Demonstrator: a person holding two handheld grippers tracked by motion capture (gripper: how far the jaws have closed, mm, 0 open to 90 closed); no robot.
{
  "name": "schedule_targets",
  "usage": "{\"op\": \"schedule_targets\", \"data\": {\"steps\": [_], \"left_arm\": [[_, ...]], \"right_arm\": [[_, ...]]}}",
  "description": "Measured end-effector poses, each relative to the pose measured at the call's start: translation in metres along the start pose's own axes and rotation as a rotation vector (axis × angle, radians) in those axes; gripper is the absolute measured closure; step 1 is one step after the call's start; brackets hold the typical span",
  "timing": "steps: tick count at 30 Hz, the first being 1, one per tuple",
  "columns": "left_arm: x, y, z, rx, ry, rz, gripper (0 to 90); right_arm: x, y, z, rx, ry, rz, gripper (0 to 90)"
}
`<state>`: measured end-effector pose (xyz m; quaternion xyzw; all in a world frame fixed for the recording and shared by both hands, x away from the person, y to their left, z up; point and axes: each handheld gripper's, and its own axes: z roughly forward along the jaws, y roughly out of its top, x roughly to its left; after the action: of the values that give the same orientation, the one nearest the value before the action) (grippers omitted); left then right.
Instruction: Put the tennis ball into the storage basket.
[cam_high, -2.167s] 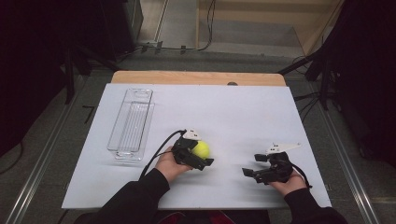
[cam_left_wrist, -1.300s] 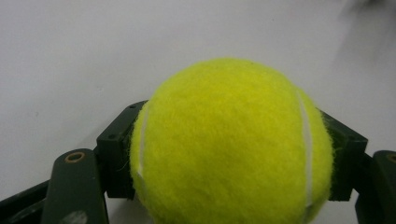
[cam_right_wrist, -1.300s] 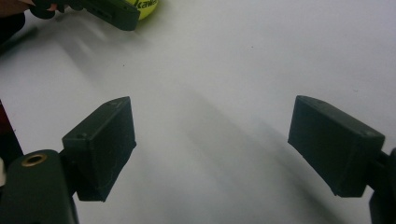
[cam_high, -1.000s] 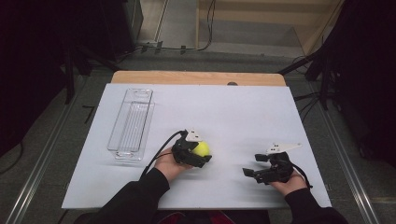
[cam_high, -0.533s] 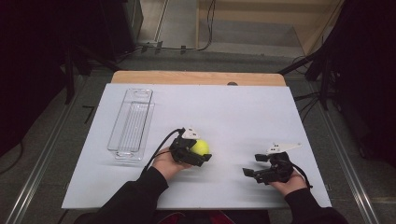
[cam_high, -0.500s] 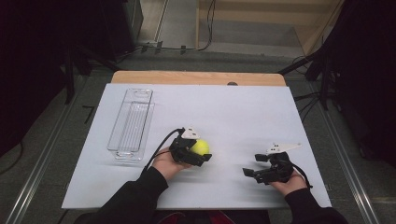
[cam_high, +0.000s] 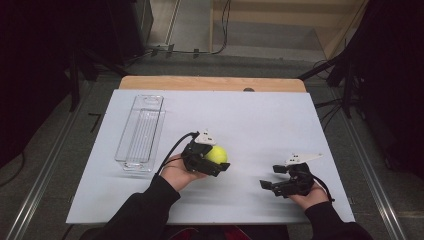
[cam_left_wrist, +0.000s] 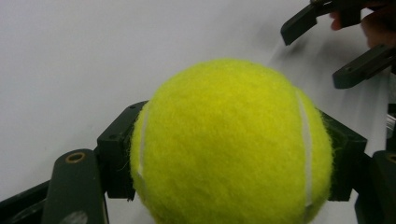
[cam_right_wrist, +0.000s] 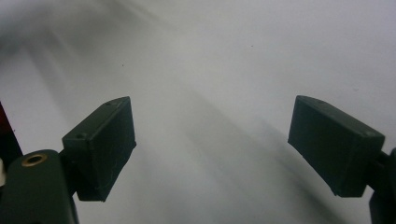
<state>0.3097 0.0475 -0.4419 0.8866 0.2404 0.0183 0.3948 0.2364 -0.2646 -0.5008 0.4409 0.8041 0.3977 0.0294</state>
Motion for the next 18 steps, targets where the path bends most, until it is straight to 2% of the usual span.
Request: {"op": "schedule_targets", "data": {"steps": [5,10,18], "left_arm": [[0.0,0.007,-0.01,-0.005,-0.004,0.0,25.6],[0.002,0.007,-0.012,0.001,-0.005,-0.022,25.6],[0.008,0.008,-0.018,0.015,0.01,-0.035,25.6]], "right_arm": [[0.0,0.0,0.0,0.001,-0.001,0.001,12.9],[0.0,0.0,0.0,0.001,-0.001,0.002,12.9],[0.0,0.0,0.0,0.001,0.0,-0.002,12.9]]}}
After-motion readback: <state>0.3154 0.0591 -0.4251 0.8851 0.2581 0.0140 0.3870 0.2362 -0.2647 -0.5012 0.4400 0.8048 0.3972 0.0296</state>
